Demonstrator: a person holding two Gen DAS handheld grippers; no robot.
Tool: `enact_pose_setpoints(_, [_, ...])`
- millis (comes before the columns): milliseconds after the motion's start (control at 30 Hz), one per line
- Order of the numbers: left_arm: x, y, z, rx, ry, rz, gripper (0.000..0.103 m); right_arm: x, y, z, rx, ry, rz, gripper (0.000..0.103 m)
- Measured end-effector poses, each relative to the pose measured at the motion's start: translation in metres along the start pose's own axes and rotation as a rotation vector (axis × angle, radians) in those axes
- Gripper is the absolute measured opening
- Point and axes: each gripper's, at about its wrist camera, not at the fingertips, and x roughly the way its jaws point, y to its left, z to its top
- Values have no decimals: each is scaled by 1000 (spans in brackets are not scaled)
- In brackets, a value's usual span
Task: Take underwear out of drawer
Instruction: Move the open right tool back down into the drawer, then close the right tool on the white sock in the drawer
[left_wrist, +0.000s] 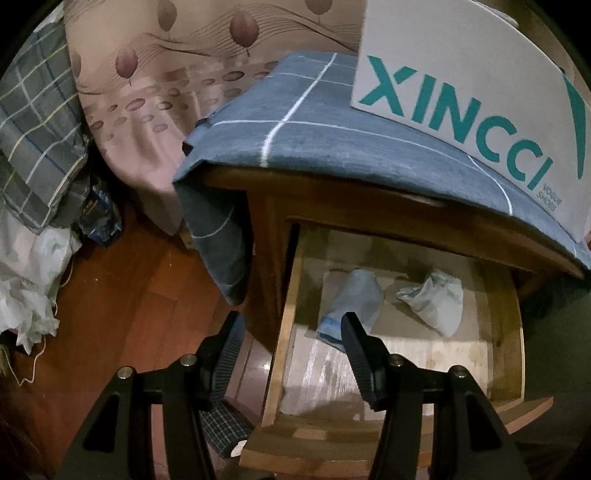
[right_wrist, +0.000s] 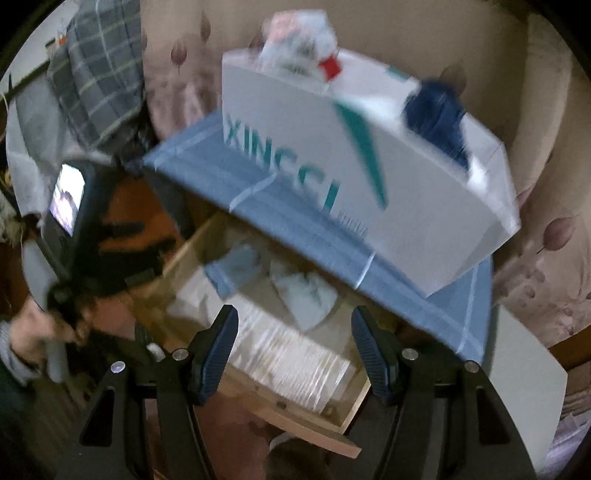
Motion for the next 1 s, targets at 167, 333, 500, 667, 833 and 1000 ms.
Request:
enact_pose_setpoints(167, [-1, 11, 1, -42, 2, -4, 56, 51, 15, -14, -53, 100, 8, 59])
enact_pose_setpoints(333, [-3, 19, 3, -80, 1, -3, 56, 95, 23, -16, -137, 161, -30, 58])
enact_pose_setpoints(500, [-2, 26, 4, -115, 10, -15, 56, 137, 34, -15, -246, 209, -74, 57])
enact_pose_setpoints(667, [-2, 30, 5, -128, 17, -23, 56, 177, 42, -15, -309, 250, -117, 56])
enact_pose_setpoints(833, [-1, 35, 6, -149, 26, -35, 56, 202, 48, -18, -358, 279, -158, 55])
enact_pose_setpoints(1000, [2, 37, 6, -163, 40, -50, 56, 220, 47, -20, -406, 291, -228, 55])
